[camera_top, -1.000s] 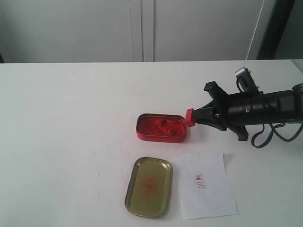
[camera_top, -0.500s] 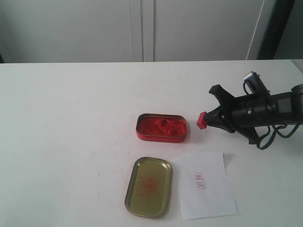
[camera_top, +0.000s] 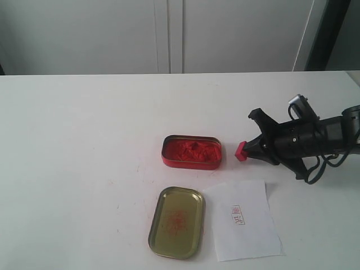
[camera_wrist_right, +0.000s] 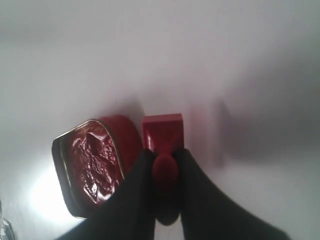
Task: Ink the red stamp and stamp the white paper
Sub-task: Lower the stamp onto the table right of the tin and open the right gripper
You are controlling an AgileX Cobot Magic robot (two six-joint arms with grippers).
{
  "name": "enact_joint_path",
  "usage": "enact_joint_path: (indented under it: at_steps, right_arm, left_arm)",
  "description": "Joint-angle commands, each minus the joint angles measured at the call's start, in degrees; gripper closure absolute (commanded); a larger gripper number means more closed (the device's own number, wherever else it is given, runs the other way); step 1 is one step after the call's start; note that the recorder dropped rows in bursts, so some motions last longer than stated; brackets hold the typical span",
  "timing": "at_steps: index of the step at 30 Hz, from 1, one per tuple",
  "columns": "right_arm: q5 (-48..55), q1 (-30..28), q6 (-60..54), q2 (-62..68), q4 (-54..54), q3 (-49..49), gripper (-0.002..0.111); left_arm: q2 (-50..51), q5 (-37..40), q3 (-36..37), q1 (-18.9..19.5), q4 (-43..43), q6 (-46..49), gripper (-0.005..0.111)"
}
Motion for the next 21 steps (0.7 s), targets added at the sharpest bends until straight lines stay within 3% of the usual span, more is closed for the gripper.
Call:
enact_joint_path:
  at_steps: [1, 14, 21]
  right_arm:
    - [-0.49, -0.64, -0.36, 0.07, -0.79, 0.01, 0.098]
    - [-2.6, -0.64, 5.47, 0.12, -6.04, 0.01, 0.07]
    - [-4.22, -0.64, 12.14, -0.01, -11.38, 0.01, 0.063]
  left_arm:
    - [-0.2, 0.82, 0.56, 0.04, -0.03, -0.05, 0.107]
    - [-0.2, 0.82, 0.56, 0.04, -0.03, -0.05, 0.107]
    - [-0.2, 0.82, 0.56, 0.04, -0.03, -0.05, 0.107]
